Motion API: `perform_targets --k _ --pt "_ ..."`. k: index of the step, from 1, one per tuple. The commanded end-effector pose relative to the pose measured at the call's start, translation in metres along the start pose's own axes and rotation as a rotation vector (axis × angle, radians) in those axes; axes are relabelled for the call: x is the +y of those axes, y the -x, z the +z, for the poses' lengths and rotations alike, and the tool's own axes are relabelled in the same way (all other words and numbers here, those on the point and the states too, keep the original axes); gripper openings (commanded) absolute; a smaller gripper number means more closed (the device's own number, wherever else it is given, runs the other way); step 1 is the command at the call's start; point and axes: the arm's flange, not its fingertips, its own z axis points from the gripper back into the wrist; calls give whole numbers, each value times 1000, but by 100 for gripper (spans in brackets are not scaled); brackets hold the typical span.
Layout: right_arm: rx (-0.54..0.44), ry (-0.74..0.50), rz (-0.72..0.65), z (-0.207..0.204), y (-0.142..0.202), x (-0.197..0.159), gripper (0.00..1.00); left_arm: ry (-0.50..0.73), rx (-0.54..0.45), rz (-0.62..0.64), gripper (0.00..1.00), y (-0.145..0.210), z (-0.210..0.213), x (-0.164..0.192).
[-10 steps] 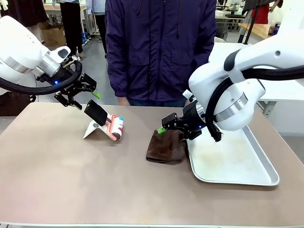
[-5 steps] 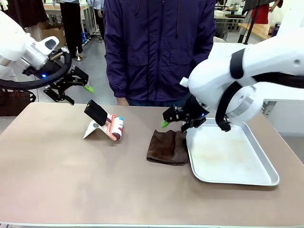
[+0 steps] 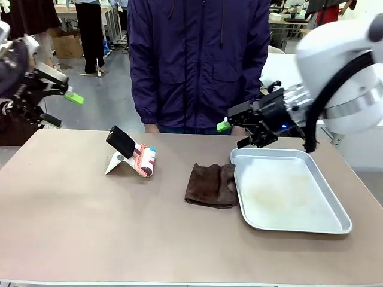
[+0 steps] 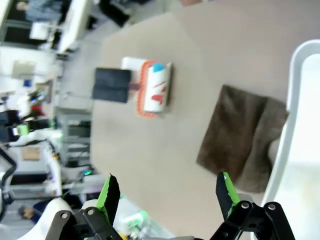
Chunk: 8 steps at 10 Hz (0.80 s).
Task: Clean the surface of the table.
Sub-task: Return the Lint Roller and towel to their original positions.
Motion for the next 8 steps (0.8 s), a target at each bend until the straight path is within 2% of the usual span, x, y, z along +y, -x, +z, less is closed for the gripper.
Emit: perform_targets --k 1,3,4,6,7,8 --pt "33 -140 -12 31 26 -31 100 96 -46 4 100 34 6 19" --pt "65 -312 5 70 43 -46 100 191 -35 -12 100 57 9 43" --pt "89 -395 -2 89 46 -61 100 170 -44 -41 100 59 10 59" --pt "104 -526 -55 122 45 -95 100 263 38 -55 100 54 7 85" --pt "132 -589 -82 137 46 -115 100 284 10 -50 100 46 3 103" --pt "110 -578 -131 147 48 -131 100 338 3 -50 100 39 0 115"
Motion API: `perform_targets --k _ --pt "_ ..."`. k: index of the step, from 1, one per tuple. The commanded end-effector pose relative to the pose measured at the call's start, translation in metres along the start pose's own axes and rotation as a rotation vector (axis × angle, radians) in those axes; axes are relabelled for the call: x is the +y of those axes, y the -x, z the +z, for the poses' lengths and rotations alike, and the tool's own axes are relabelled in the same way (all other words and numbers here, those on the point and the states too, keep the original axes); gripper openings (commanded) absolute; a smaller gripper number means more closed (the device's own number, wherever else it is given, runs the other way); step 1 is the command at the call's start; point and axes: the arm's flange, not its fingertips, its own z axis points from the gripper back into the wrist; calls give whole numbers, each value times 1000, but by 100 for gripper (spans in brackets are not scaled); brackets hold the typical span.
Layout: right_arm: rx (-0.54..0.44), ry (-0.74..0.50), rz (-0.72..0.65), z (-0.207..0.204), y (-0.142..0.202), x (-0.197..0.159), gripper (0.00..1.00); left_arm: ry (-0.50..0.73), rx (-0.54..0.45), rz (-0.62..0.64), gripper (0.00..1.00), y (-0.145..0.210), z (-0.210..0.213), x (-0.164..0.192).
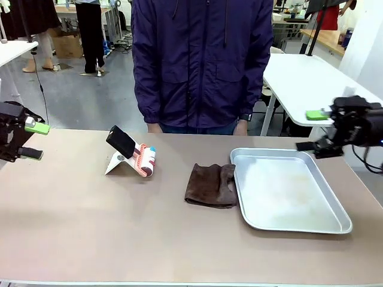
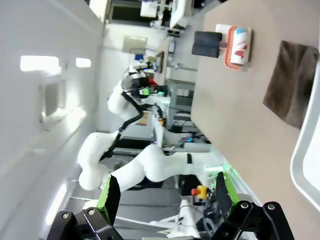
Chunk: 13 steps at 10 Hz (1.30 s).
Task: Clean the surface of the table.
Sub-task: Return the Lint Roller and towel to their original positions.
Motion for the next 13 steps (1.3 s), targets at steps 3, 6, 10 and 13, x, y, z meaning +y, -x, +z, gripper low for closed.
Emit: perform_targets --k 3,6,10,13 --pt "-69 -14 -64 40 10 -36 100 164 -179 -41 100 -23 15 29" --pt "-56 -17 -84 43 7 -32 100 147 -159 -8 100 -22 19 31" --pt "-56 -17 -84 43 7 -32 100 147 -159 -8 100 -22 19 31" --pt "-56 -17 -84 43 7 -32 100 147 -159 -8 100 -22 19 31"
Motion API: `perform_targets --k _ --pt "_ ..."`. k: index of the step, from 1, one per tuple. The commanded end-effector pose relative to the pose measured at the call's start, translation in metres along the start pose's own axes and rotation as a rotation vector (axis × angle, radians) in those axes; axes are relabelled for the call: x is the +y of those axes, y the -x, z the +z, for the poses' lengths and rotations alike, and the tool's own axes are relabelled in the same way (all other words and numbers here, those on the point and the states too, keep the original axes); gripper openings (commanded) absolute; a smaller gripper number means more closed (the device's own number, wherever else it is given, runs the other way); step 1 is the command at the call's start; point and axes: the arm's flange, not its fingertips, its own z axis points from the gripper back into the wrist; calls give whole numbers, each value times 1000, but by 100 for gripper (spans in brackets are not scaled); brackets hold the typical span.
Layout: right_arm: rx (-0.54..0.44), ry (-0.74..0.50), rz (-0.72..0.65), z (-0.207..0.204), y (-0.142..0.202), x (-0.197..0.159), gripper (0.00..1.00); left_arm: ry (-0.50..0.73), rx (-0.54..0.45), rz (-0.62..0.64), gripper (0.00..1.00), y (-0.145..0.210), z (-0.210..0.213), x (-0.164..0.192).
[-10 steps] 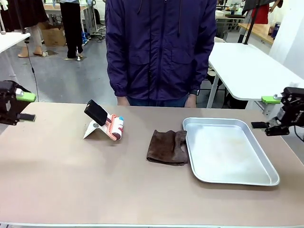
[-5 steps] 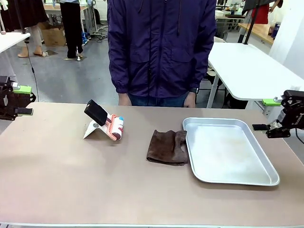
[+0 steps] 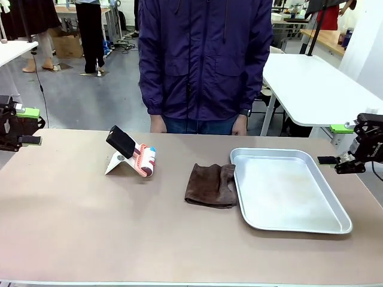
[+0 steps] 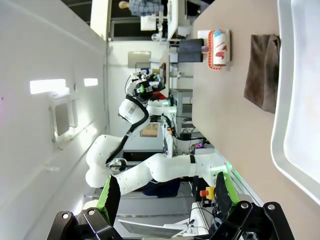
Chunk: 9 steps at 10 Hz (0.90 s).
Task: Clean the surface of the table.
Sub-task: Return the Lint Roller and towel to their original positions.
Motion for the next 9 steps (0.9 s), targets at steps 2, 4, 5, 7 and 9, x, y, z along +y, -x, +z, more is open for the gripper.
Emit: perform_targets --k 2,4,5,7,9 --pt "1 -5 11 0 1 5 100 10 1 -13 100 2 0 -2" --pt "1 -5 11 0 1 5 100 10 1 -13 100 2 0 -2" --pt "1 -5 11 0 1 5 100 10 1 -13 100 2 0 -2" --pt "1 -5 11 0 1 5 100 10 1 -13 100 2 0 -2" --pt "1 -5 11 0 1 5 100 10 1 -13 100 2 0 -2"
